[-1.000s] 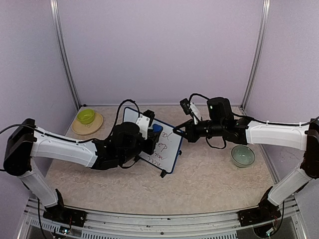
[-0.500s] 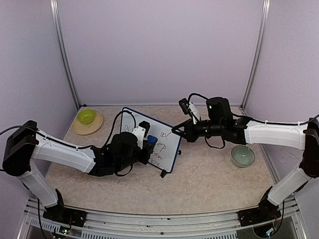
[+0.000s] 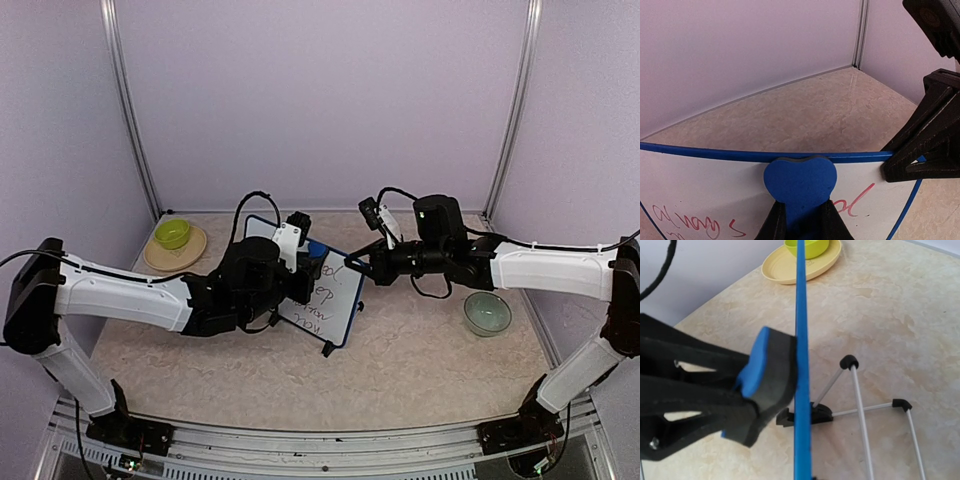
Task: Erase the whiteboard
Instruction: Erase the center of the whiteboard.
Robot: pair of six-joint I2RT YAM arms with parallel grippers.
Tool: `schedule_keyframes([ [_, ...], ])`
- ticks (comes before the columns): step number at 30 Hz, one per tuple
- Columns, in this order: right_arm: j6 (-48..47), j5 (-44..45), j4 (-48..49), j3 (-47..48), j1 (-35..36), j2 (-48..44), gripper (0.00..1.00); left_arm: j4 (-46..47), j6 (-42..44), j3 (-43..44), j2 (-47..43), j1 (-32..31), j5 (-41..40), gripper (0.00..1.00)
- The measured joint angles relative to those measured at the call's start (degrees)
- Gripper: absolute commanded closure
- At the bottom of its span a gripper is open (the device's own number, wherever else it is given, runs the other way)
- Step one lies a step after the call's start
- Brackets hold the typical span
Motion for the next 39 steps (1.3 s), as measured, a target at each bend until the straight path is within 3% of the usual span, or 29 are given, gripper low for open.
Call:
schedule_keyframes([
  [16, 0.8, -1.0, -2.1, 1.3, 1.2, -0.2, 1.00, 1.6, -5.0, -8.0, 0.4, -3.7, -0.7, 0.82],
  [39, 1.4, 1.6, -2.5, 1.3, 1.3, -0.2, 1.00, 0.7, -1.4, -2.4, 0.3, -1.3, -2.0, 0.82],
])
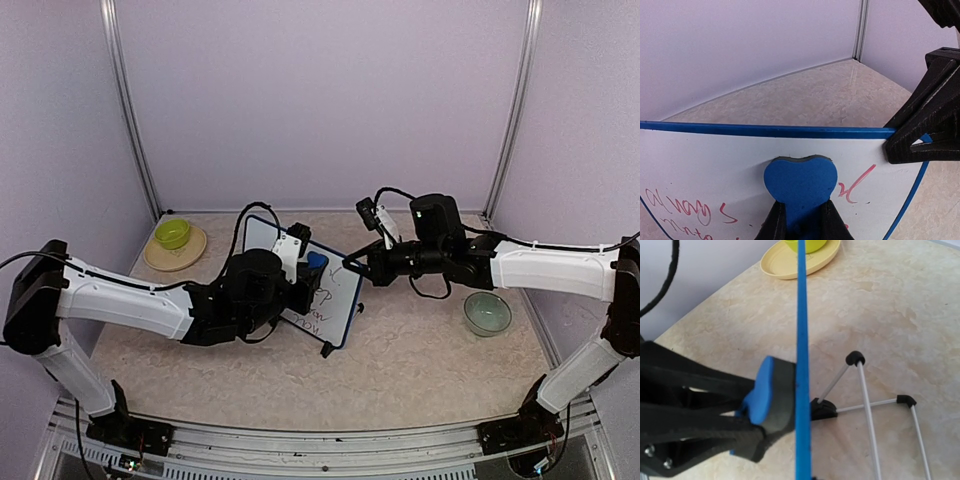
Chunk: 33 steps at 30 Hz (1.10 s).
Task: Erase the whiteboard
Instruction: Erase the center of the whiteboard.
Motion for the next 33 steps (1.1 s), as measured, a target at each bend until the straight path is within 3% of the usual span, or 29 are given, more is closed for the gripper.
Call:
schedule_keyframes([
  [16, -0.3, -3.0, 0.5, 0.0, 0.3, 0.0, 1.00, 1.3, -4.3, -9.8, -0.1, -2.3, -1.2, 0.82],
  [33, 1.6, -0.9, -0.4, 0.9, 0.3, 1.0, 1.00, 5.6, 2.4, 2.1, 1.8, -2.6, -1.4, 0.82],
])
